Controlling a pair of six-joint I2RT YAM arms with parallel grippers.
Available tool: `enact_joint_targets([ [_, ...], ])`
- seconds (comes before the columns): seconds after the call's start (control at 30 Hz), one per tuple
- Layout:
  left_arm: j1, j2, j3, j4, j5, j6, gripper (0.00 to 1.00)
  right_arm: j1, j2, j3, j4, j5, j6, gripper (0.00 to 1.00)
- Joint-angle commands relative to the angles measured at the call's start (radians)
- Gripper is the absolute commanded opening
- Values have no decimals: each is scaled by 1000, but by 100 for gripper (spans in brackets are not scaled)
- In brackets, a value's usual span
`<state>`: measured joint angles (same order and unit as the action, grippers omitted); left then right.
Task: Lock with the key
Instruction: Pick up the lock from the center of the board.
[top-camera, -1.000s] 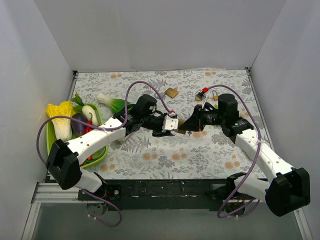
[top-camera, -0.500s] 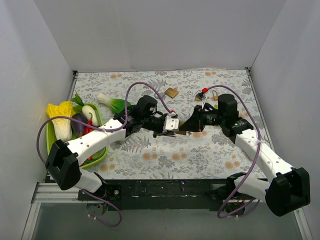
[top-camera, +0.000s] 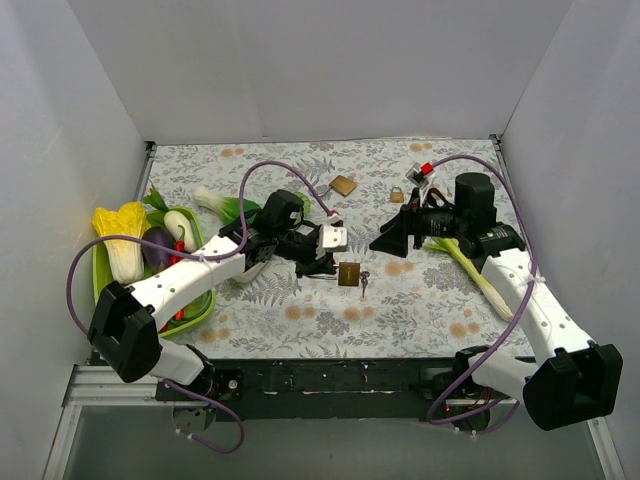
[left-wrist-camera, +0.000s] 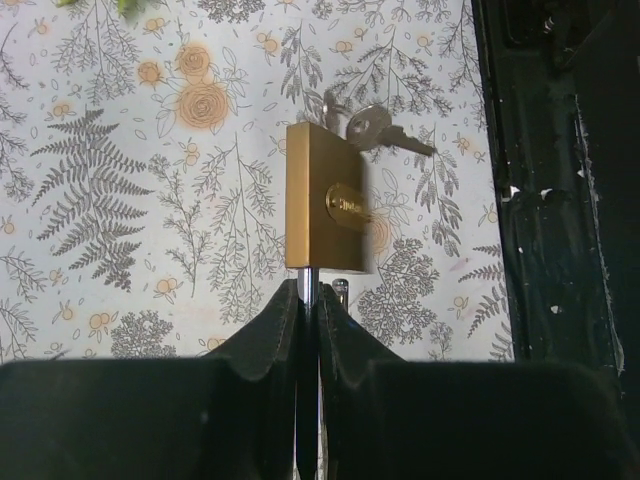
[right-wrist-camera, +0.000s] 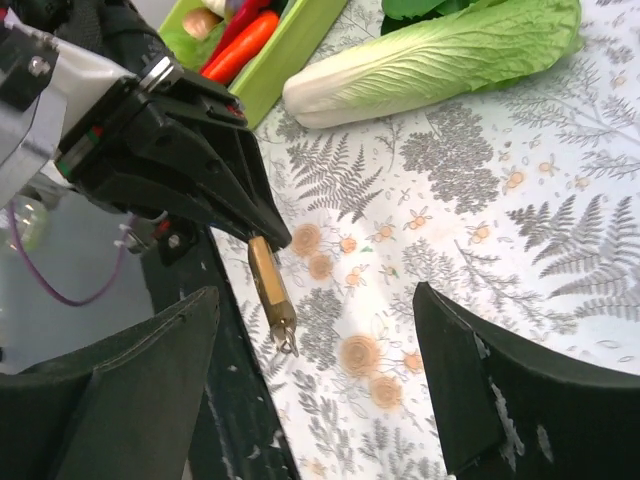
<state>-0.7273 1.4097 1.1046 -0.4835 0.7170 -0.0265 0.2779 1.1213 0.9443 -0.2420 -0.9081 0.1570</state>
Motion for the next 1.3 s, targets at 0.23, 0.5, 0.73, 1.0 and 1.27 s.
enact_joint_targets([
  [0.23,12,-57,89,-26,128,-7,0,47,-80,-1,-126,-81,-399,88],
  [0.5,12,-41,136,-18,160,-44,0,178,-64,-42,-129,14,-485,89],
  [0.73,12,-38,153,-17,187,-61,0,250,-31,-56,-76,49,-501,79],
  [1.0,12,-40,158,-4,205,-82,0,296,-20,-58,-60,80,-505,68],
  [1.27,12,-37,173,2,213,-108,0,311,-2,-41,-57,90,-473,2],
])
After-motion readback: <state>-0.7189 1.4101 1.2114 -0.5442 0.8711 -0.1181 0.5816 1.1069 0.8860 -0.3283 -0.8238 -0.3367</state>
